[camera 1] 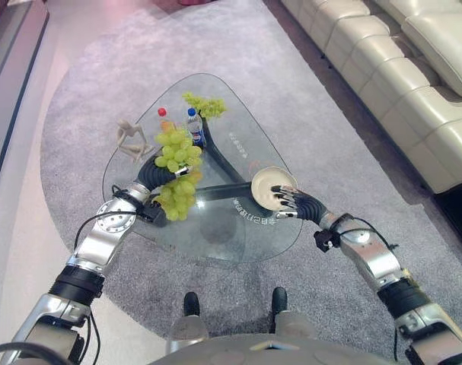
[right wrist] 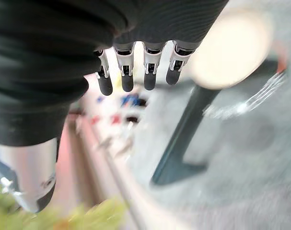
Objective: Pick up fruits into the plate
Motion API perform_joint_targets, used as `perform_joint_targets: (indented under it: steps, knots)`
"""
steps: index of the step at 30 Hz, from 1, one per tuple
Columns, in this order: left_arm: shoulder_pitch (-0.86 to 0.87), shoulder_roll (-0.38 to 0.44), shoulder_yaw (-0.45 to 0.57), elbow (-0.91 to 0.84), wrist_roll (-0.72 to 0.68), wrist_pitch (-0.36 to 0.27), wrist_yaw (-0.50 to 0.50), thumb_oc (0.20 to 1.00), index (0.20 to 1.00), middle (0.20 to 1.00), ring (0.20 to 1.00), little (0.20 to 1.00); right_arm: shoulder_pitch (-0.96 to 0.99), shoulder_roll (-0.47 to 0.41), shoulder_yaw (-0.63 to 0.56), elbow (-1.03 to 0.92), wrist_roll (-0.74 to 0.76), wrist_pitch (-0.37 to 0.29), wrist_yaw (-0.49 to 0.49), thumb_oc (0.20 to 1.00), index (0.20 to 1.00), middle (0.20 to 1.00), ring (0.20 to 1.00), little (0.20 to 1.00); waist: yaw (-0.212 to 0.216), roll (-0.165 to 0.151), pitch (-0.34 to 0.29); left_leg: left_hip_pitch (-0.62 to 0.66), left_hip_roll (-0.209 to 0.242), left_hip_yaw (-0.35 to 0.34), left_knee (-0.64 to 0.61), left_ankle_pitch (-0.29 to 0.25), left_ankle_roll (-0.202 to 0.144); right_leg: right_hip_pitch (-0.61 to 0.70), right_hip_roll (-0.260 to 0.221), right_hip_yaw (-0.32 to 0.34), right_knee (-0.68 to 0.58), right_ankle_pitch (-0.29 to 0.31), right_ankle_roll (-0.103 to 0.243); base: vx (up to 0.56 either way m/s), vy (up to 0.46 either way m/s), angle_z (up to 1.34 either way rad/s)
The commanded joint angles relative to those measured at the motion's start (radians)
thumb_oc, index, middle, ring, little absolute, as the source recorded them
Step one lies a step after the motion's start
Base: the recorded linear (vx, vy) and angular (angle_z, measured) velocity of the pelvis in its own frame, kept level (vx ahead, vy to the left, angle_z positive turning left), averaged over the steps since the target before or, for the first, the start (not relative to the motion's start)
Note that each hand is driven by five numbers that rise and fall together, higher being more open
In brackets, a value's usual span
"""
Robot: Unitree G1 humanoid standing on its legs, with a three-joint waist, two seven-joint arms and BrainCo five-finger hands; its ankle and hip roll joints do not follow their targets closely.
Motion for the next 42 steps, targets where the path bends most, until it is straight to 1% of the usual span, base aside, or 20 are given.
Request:
perform_joint_targets:
  steps: [1, 2, 4, 5, 7, 8, 10, 11, 16, 17, 21, 22, 26, 28, 30, 33, 34, 36, 38, 42]
  knots:
    - [-0.053, 0.052, -0.029, -0.037, -0.11, -0.026, -0.075, 0.2, 0.2, 0.2, 0.2, 0.2, -0.092, -0.022, 0.059, -0.092, 0.183, 0.047, 0.122, 1.0, 1.0, 1.0, 1.0, 1.0, 0.02, -0.011, -0.057, -0.051, -0.042, -0.002, 0.091, -0.133, 0.022, 0.018, -0.007, -0.062, 0.101, -0.132, -0.004, 0.02, -0.013, -0.03]
    - [-0.054, 0.064, -0.033, -0.051, -0.143, -0.017, -0.116, 0.2, 0.2, 0.2, 0.2, 0.2, -0.109, -0.027, 0.072, -0.122, 0.242, 0.063, 0.157, 1.0, 1.0, 1.0, 1.0, 1.0, 0.022, -0.009, -0.061, -0.042, -0.041, -0.001, 0.091, -0.138, 0.023, 0.025, -0.009, -0.063, 0.101, -0.135, -0.003, 0.02, -0.018, -0.05]
    - [-0.05, 0.075, -0.036, -0.076, -0.194, -0.006, -0.158, 0.2, 0.2, 0.2, 0.2, 0.2, -0.119, -0.022, 0.086, -0.176, 0.313, 0.11, 0.184, 1.0, 1.0, 1.0, 1.0, 1.0, 0.025, -0.007, -0.07, -0.032, -0.042, -0.002, 0.087, -0.142, 0.024, 0.035, -0.01, -0.061, 0.094, -0.135, 0.0, 0.01, -0.009, -0.02]
    - [-0.049, 0.077, -0.037, -0.086, -0.205, -0.001, -0.164, 0.2, 0.2, 0.2, 0.2, 0.2, -0.121, -0.021, 0.091, -0.192, 0.332, 0.122, 0.187, 1.0, 1.0, 1.0, 1.0, 1.0, 0.025, -0.007, -0.072, -0.029, -0.041, -0.001, 0.086, -0.143, 0.025, 0.038, -0.011, -0.061, 0.092, -0.135, 0.001, 0.0, 0.0, 0.0]
    - [-0.048, 0.08, -0.049, -0.112, -0.251, 0.003, -0.188, 0.2, 0.2, 0.2, 0.2, 0.2, -0.13, -0.014, 0.109, -0.242, 0.426, 0.159, 0.212, 1.0, 1.0, 1.0, 1.0, 1.0, 0.027, -0.005, -0.078, -0.02, -0.04, -0.001, 0.082, -0.145, 0.027, 0.046, -0.012, -0.059, 0.086, -0.135, 0.003, 0.0, 0.0, 0.0]
    - [-0.053, 0.078, -0.058, -0.119, -0.272, 0.006, -0.201, 0.2, 0.2, 0.2, 0.2, 0.2, -0.136, -0.004, 0.118, -0.255, 0.49, 0.184, 0.23, 1.0, 1.0, 1.0, 1.0, 1.0, 0.028, -0.004, -0.08, -0.017, -0.039, -0.001, 0.081, -0.146, 0.027, 0.049, -0.012, -0.058, 0.084, -0.135, 0.004, 0.0, 0.0, 0.0]
    - [-0.08, 0.064, -0.085, -0.118, -0.318, 0.013, -0.228, 0.2, 0.2, 0.2, 0.2, 0.2, -0.15, 0.054, 0.156, -0.273, 0.568, 0.235, 0.276, 1.0, 1.0, 1.0, 1.0, 1.0, 0.032, -0.006, -0.09, -0.007, -0.039, 0.0, 0.076, -0.15, 0.026, 0.059, -0.014, -0.058, 0.076, -0.134, 0.007, 0.04, -0.028, 0.0]
    - [-0.096, 0.056, -0.101, -0.123, -0.327, 0.016, -0.233, 0.2, 0.2, 0.2, 0.2, 0.2, -0.153, 0.076, 0.179, -0.296, 0.607, 0.259, 0.273, 1.0, 1.0, 1.0, 1.0, 1.0, 0.032, -0.008, -0.096, -0.003, -0.039, -0.002, 0.072, -0.151, 0.026, 0.061, -0.015, -0.057, 0.072, -0.133, 0.009, 0.04, -0.027, 0.01]
    - [-0.137, 0.032, -0.146, -0.137, -0.377, 0.002, -0.244, 0.2, 0.2, 0.2, 0.2, 0.2, -0.161, 0.138, 0.238, -0.336, 0.677, 0.288, 0.252, 1.0, 1.0, 1.0, 1.0, 1.0, 0.034, -0.009, -0.107, -0.001, -0.038, -0.003, 0.073, -0.155, 0.025, 0.062, -0.018, -0.053, 0.072, -0.133, 0.011, 0.0, 0.0, 0.0]
    - [-0.149, 0.021, -0.16, -0.144, -0.38, -0.008, -0.235, 0.2, 0.2, 0.2, 0.2, 0.2, -0.169, 0.153, 0.252, -0.351, 0.704, 0.296, 0.224, 1.0, 1.0, 1.0, 1.0, 1.0, 0.034, -0.008, -0.11, 0.0, -0.038, -0.004, 0.073, -0.156, 0.026, 0.062, -0.019, -0.051, 0.073, -0.133, 0.011, 0.0, 0.0, 0.0]
    - [-0.169, -0.005, -0.175, -0.157, -0.372, -0.038, -0.21, 0.2, 0.2, 0.2, 0.2, 0.2, -0.176, 0.193, 0.263, -0.352, 0.756, 0.33, 0.177, 1.0, 1.0, 1.0, 1.0, 1.0, 0.033, -0.008, -0.115, 0.004, -0.039, -0.005, 0.07, -0.156, 0.026, 0.064, -0.02, -0.047, 0.071, -0.132, 0.012, 0.01, 0.003, 0.0]
    - [-0.185, -0.019, -0.185, -0.163, -0.354, -0.047, -0.181, 0.2, 0.2, 0.2, 0.2, 0.2, -0.18, 0.212, 0.271, -0.347, 0.777, 0.346, 0.162, 1.0, 1.0, 1.0, 1.0, 1.0, 0.032, -0.009, -0.118, 0.006, -0.039, -0.006, 0.069, -0.156, 0.027, 0.065, -0.02, -0.044, 0.071, -0.133, 0.011, 0.0, 0.0, 0.0]
    - [-0.204, -0.037, -0.192, -0.175, -0.353, -0.055, -0.152, 0.2, 0.2, 0.2, 0.2, 0.2, -0.179, 0.226, 0.278, -0.355, 0.799, 0.359, 0.136, 1.0, 1.0, 1.0, 1.0, 1.0, 0.03, -0.011, -0.123, 0.008, -0.038, -0.006, 0.066, -0.157, 0.027, 0.066, -0.02, -0.044, 0.072, -0.135, 0.011, 0.01, 0.002, 0.0]
    - [-0.219, -0.049, -0.2, -0.178, -0.341, -0.056, -0.133, 0.2, 0.2, 0.2, 0.2, 0.2, -0.18, 0.234, 0.285, -0.362, 0.819, 0.364, 0.105, 1.0, 1.0, 1.0, 1.0, 1.0, 0.028, -0.014, -0.127, 0.009, -0.037, -0.005, 0.066, -0.159, 0.026, 0.065, -0.02, -0.043, 0.071, -0.135, 0.012, 0.0, 0.0, 0.0]
    - [-0.23, -0.058, -0.209, -0.181, -0.333, -0.054, -0.122, 0.2, 0.2, 0.2, 0.2, 0.2, -0.183, 0.238, 0.288, -0.359, 0.829, 0.358, 0.089, 1.0, 1.0, 1.0, 1.0, 1.0, 0.026, -0.015, -0.129, 0.008, -0.037, -0.006, 0.066, -0.159, 0.026, 0.064, -0.021, -0.042, 0.071, -0.134, 0.011, 0.0, 0.0, 0.0]
    - [-0.226, -0.067, -0.2, -0.186, -0.294, -0.047, -0.076, 0.2, 0.2, 0.2, 0.2, 0.2, -0.176, 0.237, 0.275, -0.349, 0.803, 0.351, 0.101, 1.0, 1.0, 1.0, 1.0, 1.0, 0.022, -0.015, -0.131, 0.011, -0.037, -0.008, 0.066, -0.16, 0.027, 0.064, -0.018, -0.037, 0.072, -0.135, 0.01, 0.01, 0.003, 0.0]
    - [-0.225, -0.066, -0.199, -0.186, -0.293, -0.047, -0.074, 0.2, 0.2, 0.2, 0.2, 0.2, -0.175, 0.237, 0.274, -0.348, 0.799, 0.35, 0.105, 1.0, 1.0, 1.0, 1.0, 1.0, 0.022, -0.015, -0.132, 0.011, -0.037, -0.008, 0.067, -0.161, 0.027, 0.064, -0.018, -0.037, 0.072, -0.135, 0.01, 0.0, 0.0, 0.0]
    - [-0.211, -0.051, -0.179, -0.177, -0.264, -0.039, -0.044, 0.2, 0.2, 0.2, 0.2, 0.2, -0.167, 0.213, 0.26, -0.351, 0.755, 0.335, 0.136, 1.0, 1.0, 1.0, 1.0, 1.0, 0.022, -0.016, -0.132, 0.011, -0.038, -0.01, 0.068, -0.161, 0.027, 0.065, -0.018, -0.035, 0.073, -0.137, 0.009, 0.0, 0.0, 0.0]
    - [-0.195, -0.034, -0.153, -0.166, -0.232, -0.033, -0.015, 0.2, 0.2, 0.2, 0.2, 0.2, -0.154, 0.179, 0.241, -0.362, 0.713, 0.301, 0.153, 1.0, 1.0, 1.0, 1.0, 1.0, 0.023, -0.018, -0.134, 0.011, -0.038, -0.011, 0.067, -0.161, 0.027, 0.066, -0.017, -0.036, 0.072, -0.138, 0.009, 0.0, 0.0, 0.0]
    - [-0.14, 0.011, -0.056, -0.129, -0.214, -0.047, -0.011, 0.2, 0.2, 0.2, 0.2, 0.2, -0.117, 0.104, 0.132, -0.362, 0.715, 0.252, 0.196, 1.0, 1.0, 1.0, 1.0, 1.0, 0.025, -0.022, -0.136, 0.009, -0.035, -0.012, 0.064, -0.157, 0.025, 0.069, -0.018, -0.043, 0.067, -0.135, 0.009, 0.0, 0.0, 0.0]
